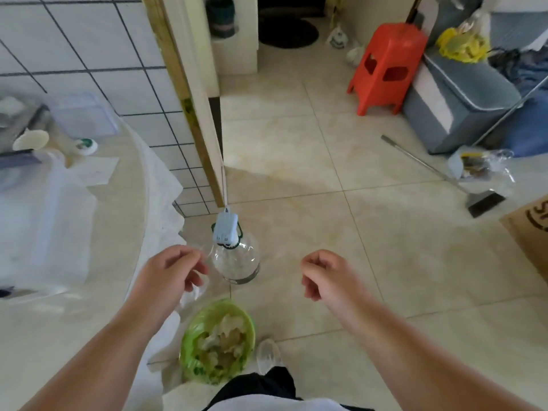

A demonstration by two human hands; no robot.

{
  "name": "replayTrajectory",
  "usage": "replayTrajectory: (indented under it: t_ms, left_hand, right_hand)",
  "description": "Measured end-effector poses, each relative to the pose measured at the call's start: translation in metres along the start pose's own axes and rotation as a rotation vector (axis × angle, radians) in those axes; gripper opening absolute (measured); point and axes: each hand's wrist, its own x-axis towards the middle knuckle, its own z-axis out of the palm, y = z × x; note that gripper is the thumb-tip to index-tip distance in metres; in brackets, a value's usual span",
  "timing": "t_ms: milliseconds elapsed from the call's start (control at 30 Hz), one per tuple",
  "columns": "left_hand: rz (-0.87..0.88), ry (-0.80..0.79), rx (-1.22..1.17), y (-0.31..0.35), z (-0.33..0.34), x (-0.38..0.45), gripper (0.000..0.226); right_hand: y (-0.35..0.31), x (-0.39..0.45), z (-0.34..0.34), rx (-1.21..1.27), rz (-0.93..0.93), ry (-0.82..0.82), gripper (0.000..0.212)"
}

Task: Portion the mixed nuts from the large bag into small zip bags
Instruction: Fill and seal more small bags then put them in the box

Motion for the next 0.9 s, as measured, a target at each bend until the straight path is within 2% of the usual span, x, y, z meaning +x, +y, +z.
replayTrajectory:
  t_ms: [133,400,733,900]
  left_hand:
    - [-0.045,0.081,-0.057,0.006,-0.018,0.016,0.031]
    - [-0.151,0.348,-0.212,-0.002,-0.061,0.005,0.029]
    - [-0.299,0.75,-0.329,-0.018,-0.097,-0.035,0.033]
    - [-0.408,0.962,-0.401,-0.024,-0.095,-0.051,0.027]
  right_hand:
    - [-0.034,0.036,0.012,-0.064,-0.035,-0.083,0.011]
    - [-0.083,0.089,0.073,-0.185,-0.11,-0.33,0.014]
    - [-0.141,0.145,0.181,-0.372,-0.192,-0.771,0.012]
    - [-0.161,0.165,0.248,-0.446,-0.183,-0.967,0.009]
